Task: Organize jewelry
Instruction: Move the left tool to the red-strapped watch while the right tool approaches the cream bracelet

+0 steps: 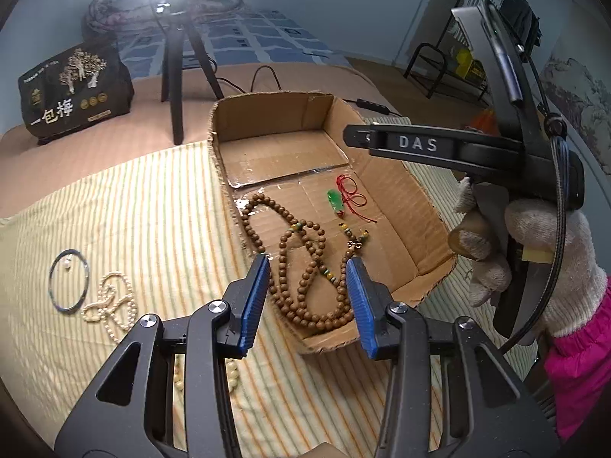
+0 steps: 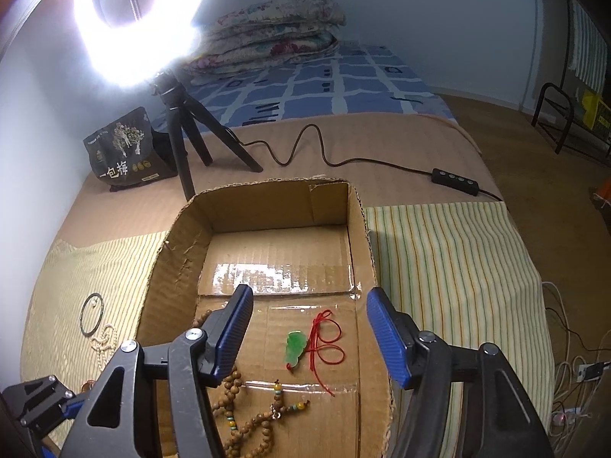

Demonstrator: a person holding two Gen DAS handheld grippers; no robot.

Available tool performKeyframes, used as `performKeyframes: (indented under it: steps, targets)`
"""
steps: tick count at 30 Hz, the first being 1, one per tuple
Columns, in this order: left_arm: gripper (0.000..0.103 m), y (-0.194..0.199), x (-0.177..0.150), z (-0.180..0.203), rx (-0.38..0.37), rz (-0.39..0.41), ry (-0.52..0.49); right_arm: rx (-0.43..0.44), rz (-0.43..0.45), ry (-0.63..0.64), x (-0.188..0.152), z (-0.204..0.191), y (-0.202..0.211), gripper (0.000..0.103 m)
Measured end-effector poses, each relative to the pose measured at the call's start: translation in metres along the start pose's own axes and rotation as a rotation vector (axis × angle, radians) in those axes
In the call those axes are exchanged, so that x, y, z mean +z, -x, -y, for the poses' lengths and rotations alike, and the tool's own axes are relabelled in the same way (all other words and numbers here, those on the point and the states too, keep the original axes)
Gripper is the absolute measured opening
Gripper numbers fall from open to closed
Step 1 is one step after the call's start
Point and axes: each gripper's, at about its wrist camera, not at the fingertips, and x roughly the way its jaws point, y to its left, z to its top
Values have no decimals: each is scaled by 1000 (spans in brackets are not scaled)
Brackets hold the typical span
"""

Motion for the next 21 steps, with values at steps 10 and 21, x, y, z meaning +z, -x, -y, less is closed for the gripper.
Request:
performKeyframes:
  steps: [10, 21]
  targets:
    - [42, 34, -8, -26, 48, 46, -8, 2, 39, 70, -9, -25, 26, 66]
    - [42, 72, -17, -89, 112, 91, 73, 45, 63, 161, -27, -70, 53, 67]
